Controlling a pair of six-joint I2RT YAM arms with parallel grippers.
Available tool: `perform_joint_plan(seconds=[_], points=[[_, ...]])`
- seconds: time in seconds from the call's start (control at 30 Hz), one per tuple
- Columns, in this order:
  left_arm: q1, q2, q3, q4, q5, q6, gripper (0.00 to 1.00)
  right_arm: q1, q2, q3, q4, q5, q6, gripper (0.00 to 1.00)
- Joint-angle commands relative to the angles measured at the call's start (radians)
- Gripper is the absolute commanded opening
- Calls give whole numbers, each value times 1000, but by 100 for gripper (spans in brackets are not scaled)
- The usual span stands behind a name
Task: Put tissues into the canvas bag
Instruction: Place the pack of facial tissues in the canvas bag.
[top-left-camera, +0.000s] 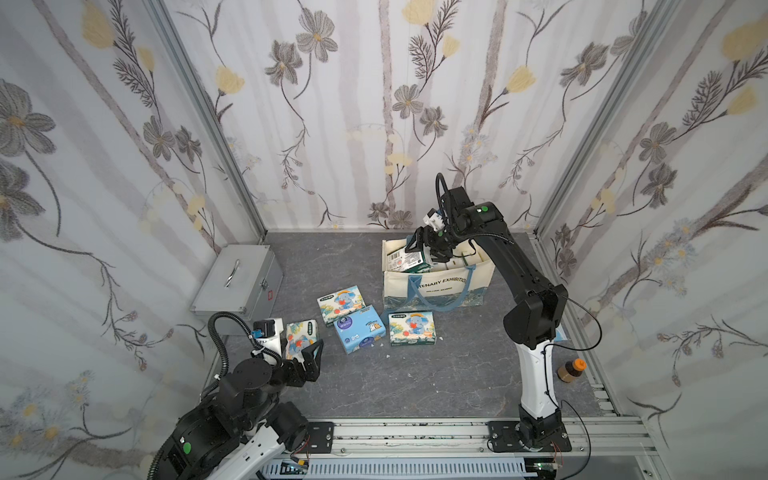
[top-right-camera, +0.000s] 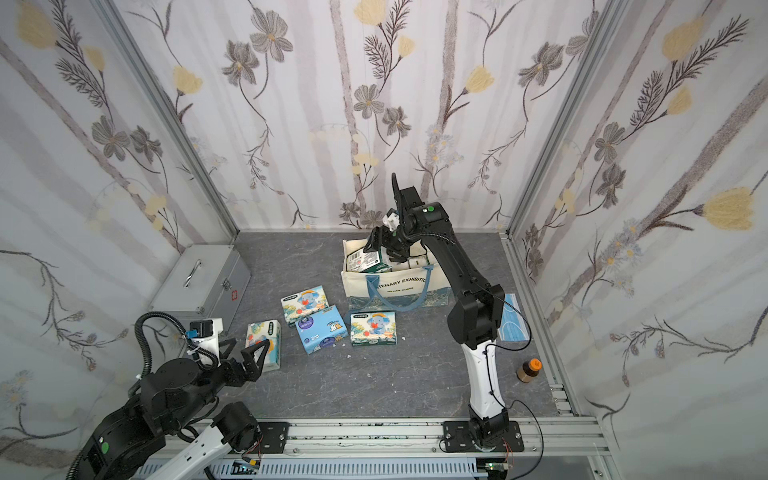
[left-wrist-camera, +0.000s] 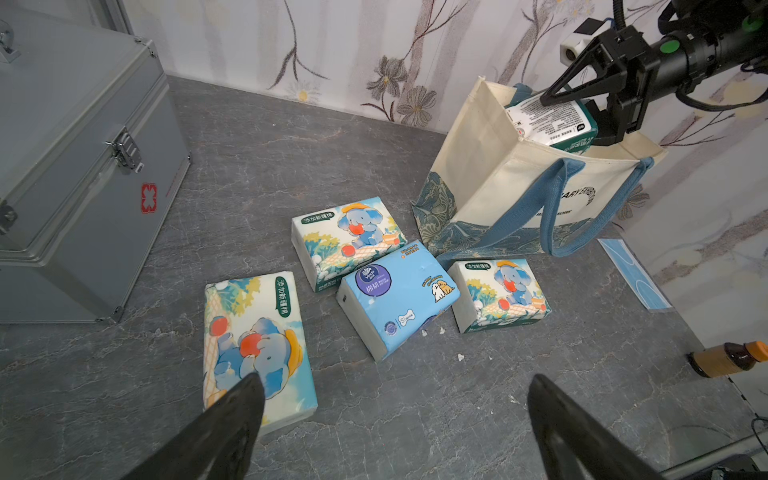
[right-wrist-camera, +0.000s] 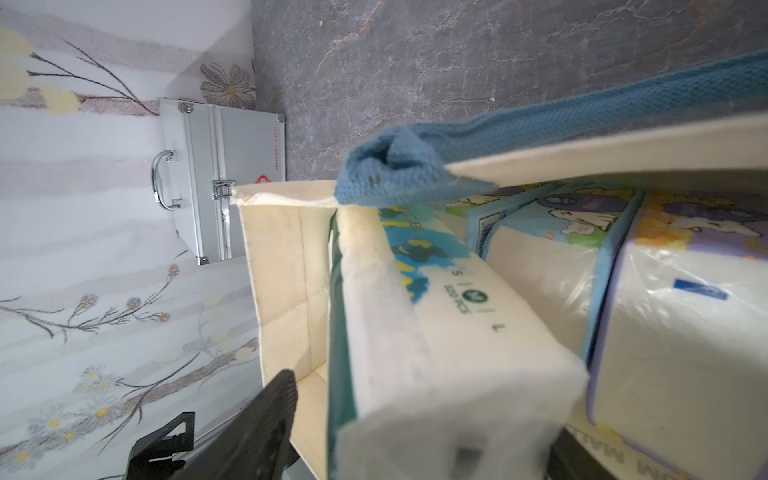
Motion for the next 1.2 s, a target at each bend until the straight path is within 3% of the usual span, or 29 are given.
perform_joint_plan(seconds=[0.0,0.7,1.0,1.17], points=[[1,1,0,13,-7,0,100,5,-2,7,55,-101,31,77],[1,-3,0,13,-9,0,100,40,-14,5,244,-272,141,78],[1,-2,-1,11,-11,-1,100,36,-21,5,168,-184,82,77],[1,3,0,13,-11,-1,100,27,-53,42,48,41,-28,77]])
